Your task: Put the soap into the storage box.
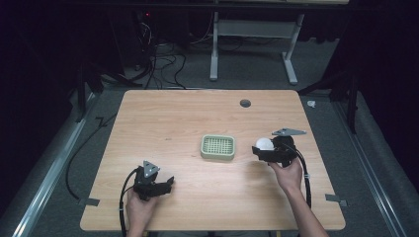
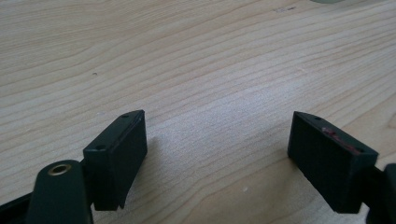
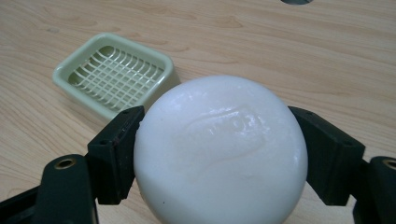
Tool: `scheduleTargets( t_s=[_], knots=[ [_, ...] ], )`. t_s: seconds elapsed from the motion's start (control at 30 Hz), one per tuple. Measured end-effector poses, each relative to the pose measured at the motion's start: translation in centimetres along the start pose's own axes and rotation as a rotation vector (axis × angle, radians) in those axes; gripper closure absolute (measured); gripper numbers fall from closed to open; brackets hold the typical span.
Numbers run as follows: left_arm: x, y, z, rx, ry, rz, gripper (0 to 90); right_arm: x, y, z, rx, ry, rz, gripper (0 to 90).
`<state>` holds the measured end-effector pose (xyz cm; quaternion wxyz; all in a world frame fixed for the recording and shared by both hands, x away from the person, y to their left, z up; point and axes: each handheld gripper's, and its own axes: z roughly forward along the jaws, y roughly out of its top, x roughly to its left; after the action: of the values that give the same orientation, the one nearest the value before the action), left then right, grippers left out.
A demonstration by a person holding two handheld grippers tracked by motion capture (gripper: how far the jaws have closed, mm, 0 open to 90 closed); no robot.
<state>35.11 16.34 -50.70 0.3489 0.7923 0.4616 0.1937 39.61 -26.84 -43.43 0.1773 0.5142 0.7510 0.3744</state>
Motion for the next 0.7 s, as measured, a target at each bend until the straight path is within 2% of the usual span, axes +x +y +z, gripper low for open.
scheduleTargets(
  t_s=[0.5, 0.7],
  knots=[
    [0.0, 0.0, 0.0, 0.0, 0.0, -0.001, 20.1, 1.6, 1.6, 0.8, 0.006, 0.039, -0.04, 23.9],
    [0.0, 0.0, 0.0, -0.002, 0.0, 0.0, 20.1, 2.1, 2.0, 1.2, 0.006, 0.057, -0.04, 23.9]
  ],
)
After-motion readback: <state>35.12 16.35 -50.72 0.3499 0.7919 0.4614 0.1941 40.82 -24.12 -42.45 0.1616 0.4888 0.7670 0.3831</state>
